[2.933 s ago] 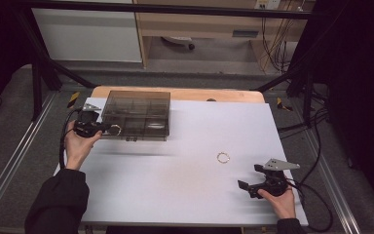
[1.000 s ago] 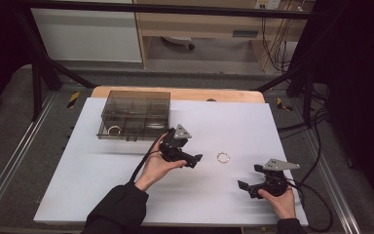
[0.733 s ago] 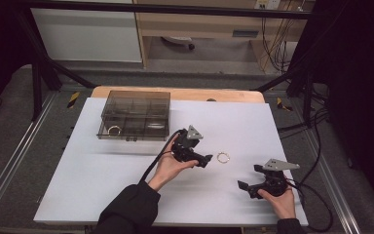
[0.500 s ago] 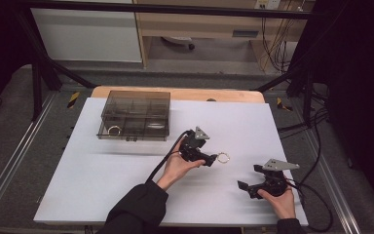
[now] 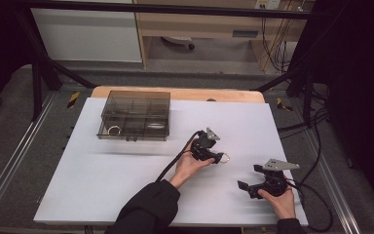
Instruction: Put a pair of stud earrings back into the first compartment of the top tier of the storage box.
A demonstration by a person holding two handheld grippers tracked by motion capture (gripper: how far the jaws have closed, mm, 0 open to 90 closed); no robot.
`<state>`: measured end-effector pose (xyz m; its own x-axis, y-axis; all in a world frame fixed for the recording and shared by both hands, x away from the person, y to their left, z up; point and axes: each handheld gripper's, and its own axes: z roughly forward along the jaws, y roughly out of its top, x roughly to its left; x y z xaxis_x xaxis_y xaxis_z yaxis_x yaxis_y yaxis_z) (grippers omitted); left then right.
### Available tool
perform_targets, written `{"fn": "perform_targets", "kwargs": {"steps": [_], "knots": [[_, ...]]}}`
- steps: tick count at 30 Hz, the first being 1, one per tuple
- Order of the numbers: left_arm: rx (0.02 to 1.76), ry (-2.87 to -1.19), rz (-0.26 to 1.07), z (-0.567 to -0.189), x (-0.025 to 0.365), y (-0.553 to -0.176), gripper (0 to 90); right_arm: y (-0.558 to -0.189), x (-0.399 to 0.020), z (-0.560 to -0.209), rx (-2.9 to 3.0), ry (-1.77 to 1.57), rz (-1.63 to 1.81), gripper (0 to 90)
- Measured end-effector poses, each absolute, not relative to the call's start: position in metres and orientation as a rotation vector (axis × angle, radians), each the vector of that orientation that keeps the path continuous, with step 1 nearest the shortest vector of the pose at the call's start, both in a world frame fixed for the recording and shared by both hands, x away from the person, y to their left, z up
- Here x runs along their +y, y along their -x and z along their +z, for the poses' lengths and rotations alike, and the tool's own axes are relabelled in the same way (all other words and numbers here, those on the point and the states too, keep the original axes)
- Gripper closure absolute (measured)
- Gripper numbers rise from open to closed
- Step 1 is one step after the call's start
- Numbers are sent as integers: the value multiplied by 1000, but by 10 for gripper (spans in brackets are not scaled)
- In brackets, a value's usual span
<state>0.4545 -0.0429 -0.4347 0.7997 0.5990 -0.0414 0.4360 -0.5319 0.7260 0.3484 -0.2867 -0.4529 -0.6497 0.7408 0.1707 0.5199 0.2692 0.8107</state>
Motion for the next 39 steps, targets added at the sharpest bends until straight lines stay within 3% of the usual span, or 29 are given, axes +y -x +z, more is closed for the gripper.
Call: {"fn": "perform_targets", "kwargs": {"steps": [22,29,39], "knots": [[740,-2253,263,-449,-60,-461,782,-349,-287,-453,2301,-1166,1323,5],[743,-2260,293,-450,-61,-461,849,-348,-287,-453,2302,-1166,1325,5],[757,-2248,287,-446,-57,-461,861,-348,-287,-453,2300,-1165,1326,5]]}}
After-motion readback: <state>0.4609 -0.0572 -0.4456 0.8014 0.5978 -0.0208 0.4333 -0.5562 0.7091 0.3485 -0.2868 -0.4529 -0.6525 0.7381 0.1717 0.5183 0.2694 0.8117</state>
